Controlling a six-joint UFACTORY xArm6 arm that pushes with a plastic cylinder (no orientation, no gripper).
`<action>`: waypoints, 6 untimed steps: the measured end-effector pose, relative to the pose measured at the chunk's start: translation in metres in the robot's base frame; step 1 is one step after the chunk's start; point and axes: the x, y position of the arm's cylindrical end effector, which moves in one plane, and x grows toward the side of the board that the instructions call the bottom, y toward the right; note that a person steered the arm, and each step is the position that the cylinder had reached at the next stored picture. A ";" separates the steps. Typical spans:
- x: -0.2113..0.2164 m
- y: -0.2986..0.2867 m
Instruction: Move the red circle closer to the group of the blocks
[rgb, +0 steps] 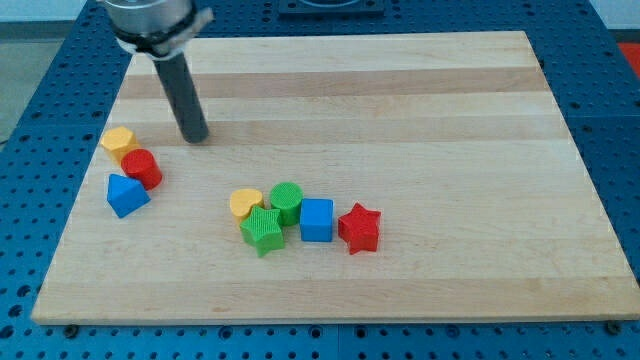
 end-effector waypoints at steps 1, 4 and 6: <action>-0.016 -0.056; 0.082 -0.040; 0.113 0.074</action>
